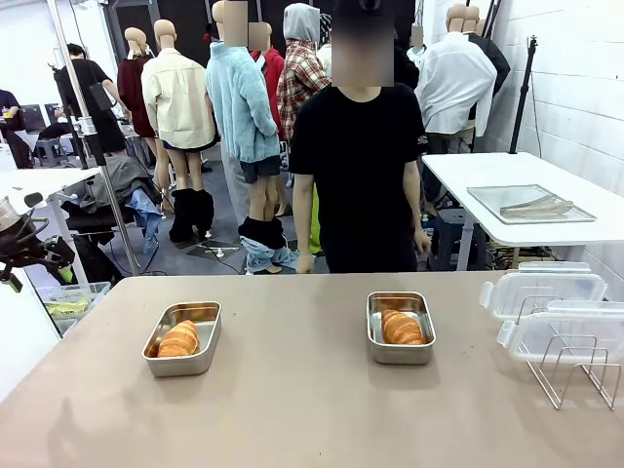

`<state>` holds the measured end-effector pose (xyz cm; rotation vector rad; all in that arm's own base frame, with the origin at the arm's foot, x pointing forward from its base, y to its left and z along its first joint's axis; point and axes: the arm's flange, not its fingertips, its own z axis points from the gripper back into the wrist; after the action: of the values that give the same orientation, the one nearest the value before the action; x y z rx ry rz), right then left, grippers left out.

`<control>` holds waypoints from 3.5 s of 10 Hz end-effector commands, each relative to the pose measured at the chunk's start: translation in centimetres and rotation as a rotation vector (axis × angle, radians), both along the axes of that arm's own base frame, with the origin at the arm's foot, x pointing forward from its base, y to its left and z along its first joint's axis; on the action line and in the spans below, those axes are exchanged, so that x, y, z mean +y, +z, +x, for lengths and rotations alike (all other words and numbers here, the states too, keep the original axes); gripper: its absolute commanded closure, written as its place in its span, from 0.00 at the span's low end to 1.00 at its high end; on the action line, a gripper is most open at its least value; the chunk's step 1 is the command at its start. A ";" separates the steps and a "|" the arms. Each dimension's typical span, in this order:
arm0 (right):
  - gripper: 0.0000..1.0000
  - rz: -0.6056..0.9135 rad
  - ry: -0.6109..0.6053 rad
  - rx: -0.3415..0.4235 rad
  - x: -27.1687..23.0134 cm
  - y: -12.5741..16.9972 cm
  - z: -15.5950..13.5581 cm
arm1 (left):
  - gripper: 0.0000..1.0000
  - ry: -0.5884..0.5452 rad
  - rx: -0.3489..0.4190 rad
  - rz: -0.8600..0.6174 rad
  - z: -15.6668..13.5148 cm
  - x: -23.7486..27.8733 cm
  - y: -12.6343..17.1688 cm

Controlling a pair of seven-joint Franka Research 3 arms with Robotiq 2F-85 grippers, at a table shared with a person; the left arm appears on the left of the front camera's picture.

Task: Place the bread in airtight containers.
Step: Pick up one Airtight Container lid and hand it to the human.

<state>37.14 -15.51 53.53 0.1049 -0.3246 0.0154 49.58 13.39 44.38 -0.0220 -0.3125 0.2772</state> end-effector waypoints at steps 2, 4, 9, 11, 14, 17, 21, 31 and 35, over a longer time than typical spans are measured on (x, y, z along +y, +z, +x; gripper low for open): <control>0.00 -0.001 -0.002 -0.007 0.0 -0.2 0.1 | 0.00 0.004 -0.001 0.002 -0.1 0.2 0.1; 0.00 -0.001 -0.002 -0.007 0.0 -0.2 0.1 | 0.00 0.004 -0.001 0.002 -0.1 0.2 0.1; 0.00 0.000 0.182 0.001 1.1 0.9 -0.7 | 0.00 0.004 -0.001 0.002 -0.1 0.2 0.1; 0.00 -0.060 0.461 0.053 2.8 0.9 -1.9 | 0.00 0.004 -0.001 0.002 -0.1 0.2 0.1; 0.00 -0.160 0.898 0.102 5.8 -1.0 -3.1 | 0.00 0.004 -0.001 0.002 -0.1 0.2 0.1; 0.00 -0.164 1.189 -0.024 7.4 -2.8 -4.3 | 0.00 0.004 -0.001 0.002 -0.1 0.2 0.1; 0.00 -0.175 1.188 0.021 8.2 -2.2 -4.1 | 0.00 0.004 -0.001 0.002 -0.1 0.2 0.1; 0.00 -0.261 1.490 0.044 12.7 -7.2 -0.7 | 0.00 0.004 -0.001 0.002 -0.1 0.2 0.1; 0.00 -0.302 1.454 0.050 12.8 -8.1 1.5 | 0.00 0.004 -0.001 0.002 -0.1 0.2 0.1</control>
<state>37.84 -2.76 46.30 0.0297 -0.1440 1.4963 49.57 13.44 44.40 -0.0218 -0.3127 0.2780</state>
